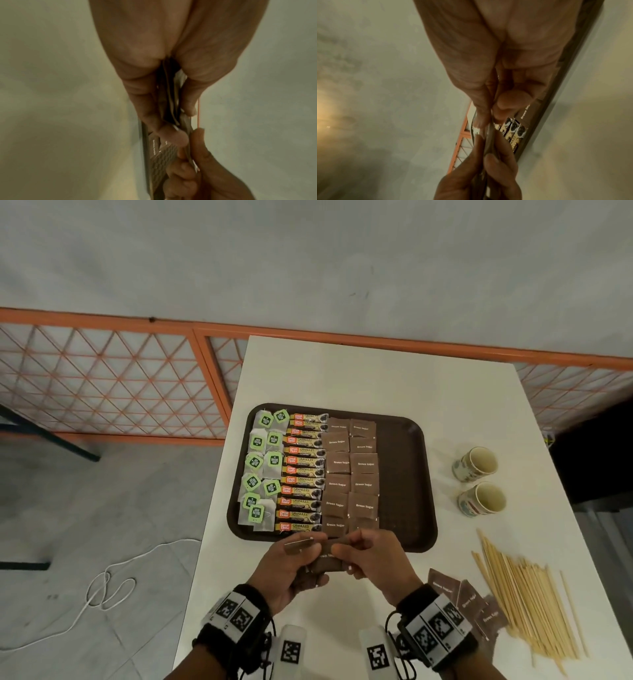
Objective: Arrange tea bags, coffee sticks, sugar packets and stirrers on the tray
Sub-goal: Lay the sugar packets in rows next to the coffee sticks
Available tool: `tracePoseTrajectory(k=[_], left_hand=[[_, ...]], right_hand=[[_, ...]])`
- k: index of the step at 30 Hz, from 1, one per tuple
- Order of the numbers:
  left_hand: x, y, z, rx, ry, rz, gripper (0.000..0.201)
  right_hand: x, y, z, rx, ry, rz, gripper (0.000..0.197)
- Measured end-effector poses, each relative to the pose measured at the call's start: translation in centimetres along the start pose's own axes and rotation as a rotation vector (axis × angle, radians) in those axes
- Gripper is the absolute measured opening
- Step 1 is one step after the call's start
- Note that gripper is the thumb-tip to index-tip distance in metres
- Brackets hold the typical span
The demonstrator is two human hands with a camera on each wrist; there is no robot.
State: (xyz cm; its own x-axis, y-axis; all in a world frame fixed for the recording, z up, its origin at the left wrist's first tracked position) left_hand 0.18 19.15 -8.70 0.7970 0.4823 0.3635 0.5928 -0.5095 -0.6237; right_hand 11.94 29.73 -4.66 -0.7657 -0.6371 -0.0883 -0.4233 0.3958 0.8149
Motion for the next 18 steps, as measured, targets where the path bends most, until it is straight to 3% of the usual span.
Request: tracePoseTrajectory(k=[3,6,12,18], left_hand=[[-0.8,-0.3,0.1,0.016,-0.084,0.138,0.018],[-1.5,-0.1,0.0,0.005,-0.117,0.147,0.017],[-1.5,0.3,-0.8,-0.09,0.038,-0.107,0.035],[-1.3,-0.9,-1.2,-0.067,0.174,-0.131,0.045]], right_hand=[[0.2,-0.5,0.3,-0.005,0.038,-0.141,0.007],[-1.7,-0.5,1.8,-0.012,-0.045,-0.166,0.01],[-3.4,-0.9,6.2,0.022,-0.129,-0.198,0.013],[-3.2,-1.8,7.6,0.01,-0.253,-0.335,0.023]])
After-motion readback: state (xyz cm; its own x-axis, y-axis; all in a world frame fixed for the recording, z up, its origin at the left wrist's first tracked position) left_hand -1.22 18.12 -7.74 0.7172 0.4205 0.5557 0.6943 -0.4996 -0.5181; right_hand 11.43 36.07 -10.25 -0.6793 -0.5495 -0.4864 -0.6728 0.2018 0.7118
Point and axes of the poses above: each hand's wrist, its own z-axis towards the middle knuckle, its own x-axis out of the palm, y = z × x, the point moved 8 cm from there along z, towards the middle knuckle, and after that the axes turned 12 degrees about z, right-handed, at the moved point
